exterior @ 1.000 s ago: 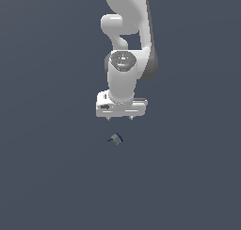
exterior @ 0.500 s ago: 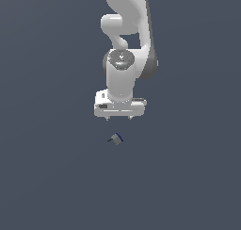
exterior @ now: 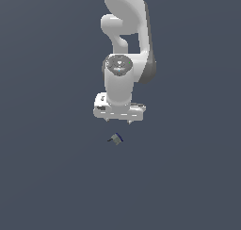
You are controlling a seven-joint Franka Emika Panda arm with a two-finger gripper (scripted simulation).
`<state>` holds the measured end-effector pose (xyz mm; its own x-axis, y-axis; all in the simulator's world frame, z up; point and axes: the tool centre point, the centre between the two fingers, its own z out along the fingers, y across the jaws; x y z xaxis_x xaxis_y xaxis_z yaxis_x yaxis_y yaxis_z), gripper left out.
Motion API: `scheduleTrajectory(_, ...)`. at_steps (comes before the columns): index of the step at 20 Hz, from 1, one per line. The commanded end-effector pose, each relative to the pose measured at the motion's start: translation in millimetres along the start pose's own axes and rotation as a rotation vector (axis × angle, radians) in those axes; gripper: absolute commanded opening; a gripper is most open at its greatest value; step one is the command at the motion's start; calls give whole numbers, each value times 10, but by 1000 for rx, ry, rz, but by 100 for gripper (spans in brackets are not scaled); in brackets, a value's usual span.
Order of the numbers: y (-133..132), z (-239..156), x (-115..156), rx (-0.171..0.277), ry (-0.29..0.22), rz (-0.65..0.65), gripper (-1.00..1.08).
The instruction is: Pick up the object and move it to a goal position.
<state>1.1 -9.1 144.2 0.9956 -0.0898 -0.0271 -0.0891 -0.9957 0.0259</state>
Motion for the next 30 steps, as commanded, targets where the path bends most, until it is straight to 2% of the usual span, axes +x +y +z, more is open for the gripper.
scheduleTrajectory(1,7,53,29,4,1,57,100)
scheduleTrajectory(20,105,591,297,30,9,630,100)
scheduleTrajectory(30,149,772,374,35,13,819,100)
